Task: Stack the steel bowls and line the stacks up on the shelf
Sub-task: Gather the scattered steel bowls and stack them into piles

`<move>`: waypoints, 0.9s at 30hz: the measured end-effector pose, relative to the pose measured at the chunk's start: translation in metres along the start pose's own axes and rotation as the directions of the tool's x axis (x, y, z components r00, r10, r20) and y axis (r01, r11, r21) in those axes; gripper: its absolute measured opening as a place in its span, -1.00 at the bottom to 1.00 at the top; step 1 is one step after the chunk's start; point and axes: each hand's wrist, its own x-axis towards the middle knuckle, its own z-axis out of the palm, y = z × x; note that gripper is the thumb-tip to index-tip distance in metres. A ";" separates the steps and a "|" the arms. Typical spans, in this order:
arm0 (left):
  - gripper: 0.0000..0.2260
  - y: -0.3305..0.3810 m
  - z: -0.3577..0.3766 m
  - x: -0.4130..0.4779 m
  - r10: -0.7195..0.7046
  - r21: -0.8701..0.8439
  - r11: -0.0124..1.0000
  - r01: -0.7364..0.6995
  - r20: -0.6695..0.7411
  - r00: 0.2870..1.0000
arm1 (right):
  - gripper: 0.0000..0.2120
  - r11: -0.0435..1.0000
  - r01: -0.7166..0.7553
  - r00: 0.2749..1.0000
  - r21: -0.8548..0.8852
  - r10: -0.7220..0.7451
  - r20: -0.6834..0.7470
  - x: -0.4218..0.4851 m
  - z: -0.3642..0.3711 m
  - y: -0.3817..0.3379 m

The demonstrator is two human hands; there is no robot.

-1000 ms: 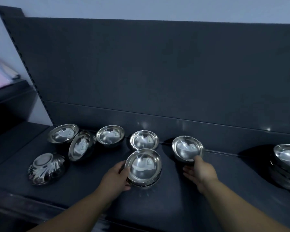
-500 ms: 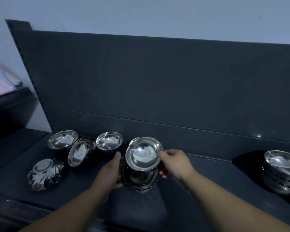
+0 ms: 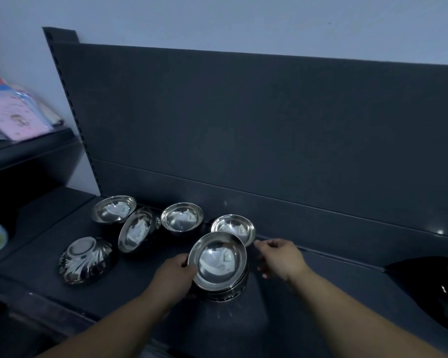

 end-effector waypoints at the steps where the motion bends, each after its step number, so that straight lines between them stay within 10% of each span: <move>1: -0.83 -0.001 -0.003 0.001 0.001 0.016 1.000 -0.001 -0.021 1.000 | -0.76 1.000 -0.023 1.000 0.016 0.022 0.011 0.006 0.003 0.002; 13: -0.85 -0.018 -0.028 0.000 -0.070 -0.251 0.967 0.051 -0.065 0.995 | -0.74 0.935 -0.198 0.980 0.294 0.188 0.060 0.051 0.042 0.019; 21: -0.77 -0.016 -0.034 0.002 -0.033 -0.207 0.978 0.039 0.034 0.999 | -0.84 0.874 0.009 0.993 0.486 0.049 -0.107 0.014 0.017 -0.028; 27: -0.75 -0.008 -0.038 0.001 -0.057 -0.275 0.958 0.077 0.082 0.995 | -0.91 0.945 0.110 0.994 0.308 -0.100 -0.048 -0.046 0.024 -0.066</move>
